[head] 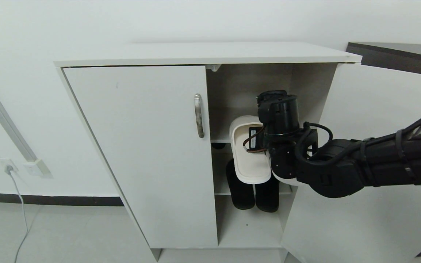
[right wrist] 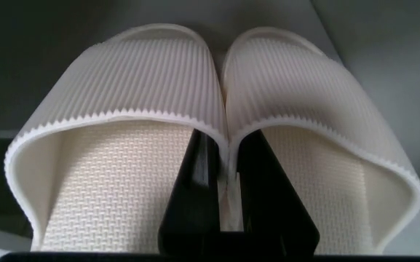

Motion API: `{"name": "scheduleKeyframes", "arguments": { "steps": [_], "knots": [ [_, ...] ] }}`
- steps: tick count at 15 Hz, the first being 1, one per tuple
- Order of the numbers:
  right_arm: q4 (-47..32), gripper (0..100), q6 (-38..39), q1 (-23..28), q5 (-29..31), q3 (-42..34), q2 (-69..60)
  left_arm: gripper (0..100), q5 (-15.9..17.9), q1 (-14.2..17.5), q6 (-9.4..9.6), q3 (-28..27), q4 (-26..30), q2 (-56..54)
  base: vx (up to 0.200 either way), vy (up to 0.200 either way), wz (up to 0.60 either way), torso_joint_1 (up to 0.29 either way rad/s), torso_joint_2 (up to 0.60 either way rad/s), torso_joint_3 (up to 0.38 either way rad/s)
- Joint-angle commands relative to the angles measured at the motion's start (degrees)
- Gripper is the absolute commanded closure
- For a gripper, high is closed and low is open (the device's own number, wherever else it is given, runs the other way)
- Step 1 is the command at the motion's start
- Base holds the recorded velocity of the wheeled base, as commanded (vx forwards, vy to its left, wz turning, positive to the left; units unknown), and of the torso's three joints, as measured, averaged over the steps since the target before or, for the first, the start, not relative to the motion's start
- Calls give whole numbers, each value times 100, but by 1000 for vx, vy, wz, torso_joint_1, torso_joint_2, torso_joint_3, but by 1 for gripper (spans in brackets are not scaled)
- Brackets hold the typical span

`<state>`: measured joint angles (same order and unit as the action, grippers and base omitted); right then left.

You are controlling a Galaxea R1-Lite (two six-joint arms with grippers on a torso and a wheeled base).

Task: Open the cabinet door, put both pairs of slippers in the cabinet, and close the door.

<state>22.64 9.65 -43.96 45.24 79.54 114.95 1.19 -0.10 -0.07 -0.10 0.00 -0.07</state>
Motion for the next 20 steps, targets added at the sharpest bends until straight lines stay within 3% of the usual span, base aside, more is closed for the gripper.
{"name": "scheduleKeyframes", "arguments": {
  "steps": [1,6,11,20],
  "knots": [
    [4,100,1,1,2,-27,10,100,4,1,-1,1,0,7,0,0,0,0,0,0],
    [13,100,-7,1,2,-27,10,100,4,1,-1,1,0,7,200,0,0,1,0,2],
    [-31,100,-51,1,-173,17,28,100,4,1,-1,1,0,7,0,0,0,0,0,0],
    [-1279,100,-34,344,-455,1758,661,100,-5,1,-10,1,0,7,0,0,0,0,0,0]
  ]
}}
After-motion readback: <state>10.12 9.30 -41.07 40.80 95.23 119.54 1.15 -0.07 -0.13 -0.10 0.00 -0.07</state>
